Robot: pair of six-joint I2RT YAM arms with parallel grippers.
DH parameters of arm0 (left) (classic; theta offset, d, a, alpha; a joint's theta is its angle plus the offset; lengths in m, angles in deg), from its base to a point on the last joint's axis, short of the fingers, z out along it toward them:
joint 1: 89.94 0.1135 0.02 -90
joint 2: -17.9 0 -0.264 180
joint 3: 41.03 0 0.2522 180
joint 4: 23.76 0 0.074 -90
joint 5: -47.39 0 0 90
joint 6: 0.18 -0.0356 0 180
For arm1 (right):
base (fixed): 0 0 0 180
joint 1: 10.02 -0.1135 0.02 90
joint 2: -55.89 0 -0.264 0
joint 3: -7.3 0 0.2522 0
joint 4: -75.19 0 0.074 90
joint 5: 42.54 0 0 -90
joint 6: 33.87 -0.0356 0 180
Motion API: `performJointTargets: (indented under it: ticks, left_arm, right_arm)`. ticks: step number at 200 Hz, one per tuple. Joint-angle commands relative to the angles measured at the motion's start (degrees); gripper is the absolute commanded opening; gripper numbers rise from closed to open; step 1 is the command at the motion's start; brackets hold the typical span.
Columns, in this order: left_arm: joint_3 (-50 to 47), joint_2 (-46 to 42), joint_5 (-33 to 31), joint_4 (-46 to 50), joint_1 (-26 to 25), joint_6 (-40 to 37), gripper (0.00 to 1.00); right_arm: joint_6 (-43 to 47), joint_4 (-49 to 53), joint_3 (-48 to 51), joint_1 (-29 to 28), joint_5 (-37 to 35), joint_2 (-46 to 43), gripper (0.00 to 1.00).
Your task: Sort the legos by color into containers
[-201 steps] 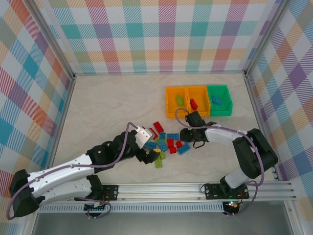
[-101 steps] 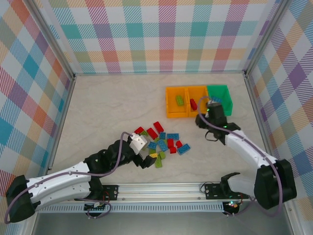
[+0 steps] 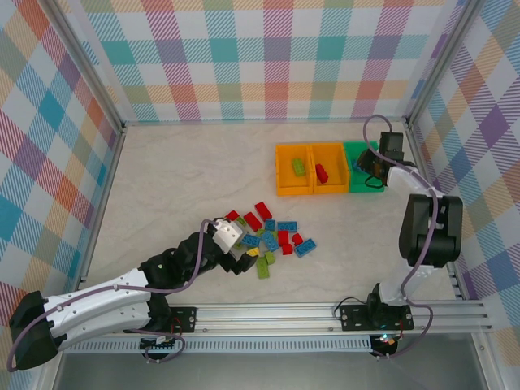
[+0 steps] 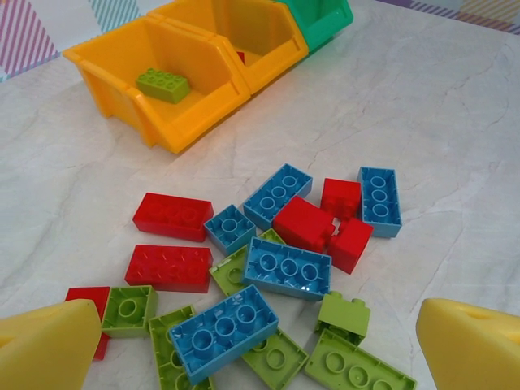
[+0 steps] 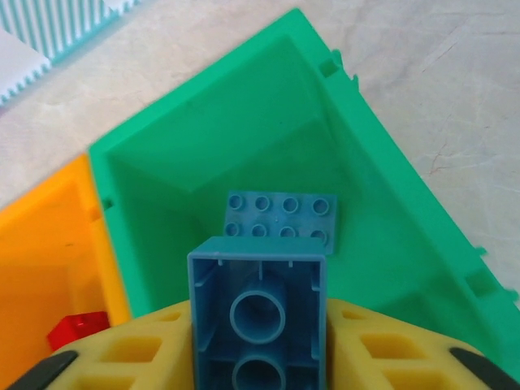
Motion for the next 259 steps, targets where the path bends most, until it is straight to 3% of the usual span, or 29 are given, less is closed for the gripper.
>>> performJointTargets:
  ticks: [1,42,59,106,124,152,161,172,196,230,259]
  left_arm:
    - [-0.1,-0.29,-2.55,-0.49,-0.39,-0.36,1.0]
    - [0.0,1.6,-6.78,-1.66,-0.37,-0.18,1.0]
    - [-0.79,1.56,-8.98,-3.08,-0.3,0.59,1.0]
    - [-0.74,2.04,-20.43,-3.71,0.78,5.66,1.0]
    - [0.09,2.38,-26.73,-2.18,3.71,13.24,1.0]
    - [3.12,4.73,-30.23,7.95,11.55,35.7,1.0]
    - [4.02,6.33,-28.03,11.49,14.77,42.84,1.0]
    - [4.91,9.07,-20.92,13.43,19.71,48.47,1.0]
    - [8.5,18.81,-2.96,12.75,27.99,52.12,1.0]
    - [21.03,34.98,6.31,20.28,29.06,50.98,0.98]
    - [24.1,42.13,10.96,14.28,29.06,55.09,0.98]
  right_arm:
    - [0.24,1.2,-3.27,0.1,2.29,0.92,0.5]
    - [-1.35,2.64,-2.7,0.05,3.78,-3.69,0.66]
    - [-1.35,1.13,1.15,-0.85,8.13,-9.02,0.77]
    - [-1.63,0.4,16.5,-12.88,15.09,-30.23,0.87]
    - [-0.63,3.0,19.7,-18.38,19.8,-36.04,0.9]
    - [0.29,8.41,22.43,-26.16,27.53,-40.99,0.92]
    - [0.81,10.55,22.87,-28.96,27.96,-42.05,0.93]
    - [0.94,12.11,23.67,-31.94,28.18,-43.07,0.94]
    - [-0.7,11.86,26.72,-35.32,31.18,-44.94,0.98]
    - [0.35,14.56,27.77,-36.56,31.01,-45.93,1.0]
    - [-0.13,14.0,28.65,-36.77,31.22,-46.18,1.0]
